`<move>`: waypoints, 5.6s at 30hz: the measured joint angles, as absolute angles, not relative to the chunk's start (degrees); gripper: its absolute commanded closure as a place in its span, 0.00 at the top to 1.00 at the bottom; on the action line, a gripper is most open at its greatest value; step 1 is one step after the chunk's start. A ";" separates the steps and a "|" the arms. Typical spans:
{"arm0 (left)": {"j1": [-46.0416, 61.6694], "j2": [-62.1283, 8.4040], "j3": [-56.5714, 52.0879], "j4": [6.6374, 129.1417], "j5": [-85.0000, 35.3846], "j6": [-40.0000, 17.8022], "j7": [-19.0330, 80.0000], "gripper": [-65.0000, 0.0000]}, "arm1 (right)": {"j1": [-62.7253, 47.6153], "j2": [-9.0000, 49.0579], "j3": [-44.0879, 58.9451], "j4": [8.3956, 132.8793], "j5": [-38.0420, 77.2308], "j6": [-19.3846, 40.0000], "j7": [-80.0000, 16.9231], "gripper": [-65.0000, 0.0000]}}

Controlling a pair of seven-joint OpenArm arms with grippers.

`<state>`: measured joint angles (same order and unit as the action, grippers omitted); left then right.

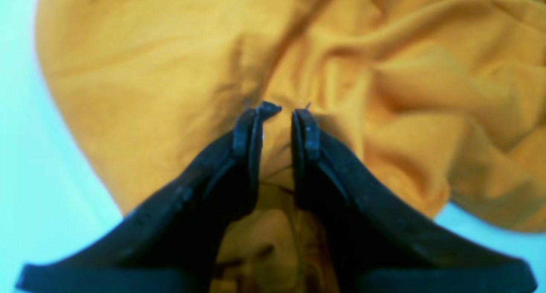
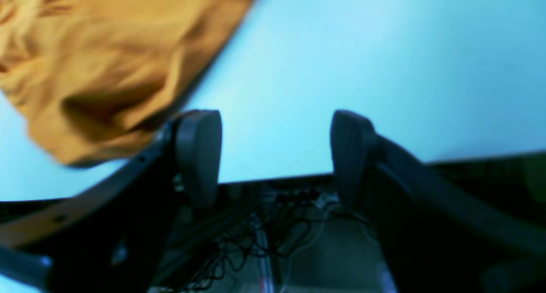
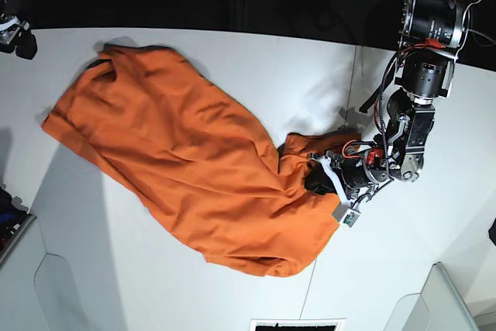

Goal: Layout the t-shirt on the table in an organized manner, then fold the t-shirt properly

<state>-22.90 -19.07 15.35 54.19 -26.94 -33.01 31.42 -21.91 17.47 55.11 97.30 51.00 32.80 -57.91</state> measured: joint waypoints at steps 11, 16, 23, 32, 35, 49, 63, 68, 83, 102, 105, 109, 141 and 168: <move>-22.57 -19.07 15.42 58.43 -28.88 -31.68 37.39 0.25 | -21.61 17.19 51.64 97.30 51.64 32.80 -56.88 0.61; -21.39 -19.53 15.73 66.43 -29.39 -30.85 44.88 0.25 | -21.43 17.12 43.90 97.30 51.37 32.80 -56.31 0.61; -21.04 -19.57 15.79 70.65 -32.62 -30.87 48.60 0.25 | -21.43 13.85 34.48 97.30 45.56 32.80 -52.18 0.61; -20.51 -22.28 15.92 75.53 -33.39 -30.92 48.66 0.25 | -14.85 13.50 34.33 97.27 39.48 31.27 -46.48 0.48; -20.47 -25.76 15.90 77.52 -32.93 -30.87 48.36 0.25 | -11.99 13.34 34.26 97.27 34.96 30.63 -45.80 0.25; -15.99 -29.21 15.77 77.91 -37.23 -30.48 47.40 0.25 | 5.61 18.48 33.71 78.43 24.77 29.43 -41.78 0.60; -8.75 -29.23 14.59 81.80 -35.75 -30.46 46.17 0.25 | 7.16 24.75 15.81 75.13 20.78 29.58 -40.16 0.60; -7.81 -29.21 14.26 81.82 -34.85 -30.48 44.93 0.25 | 7.44 25.26 9.67 75.57 12.86 27.70 -36.14 0.58; -8.88 -30.76 14.17 73.43 -25.89 -30.83 31.51 0.25 | 7.66 31.79 7.75 75.22 7.79 19.44 -35.75 0.21; -17.82 -32.97 14.26 72.29 -30.04 -30.41 42.76 0.25 | 13.82 31.79 7.97 75.48 14.59 10.92 -35.68 0.69; -18.00 -35.44 14.24 78.78 -36.23 -30.50 43.51 0.25 | 15.55 29.98 7.97 76.97 17.80 12.58 -35.64 0.65; -18.26 -37.30 14.24 84.82 -38.87 -30.68 46.68 0.25 | 18.92 26.00 8.03 77.25 19.75 15.53 -35.86 0.17; -5.39 -23.05 15.59 76.49 -45.47 -40.12 46.46 0.25 | 30.33 20.49 -18.28 54.92 9.23 27.49 -24.58 0.00; -22.57 -33.06 16.49 78.83 -50.30 -37.80 53.23 0.25 | 17.85 17.65 -4.80 81.91 21.19 25.30 -36.07 0.00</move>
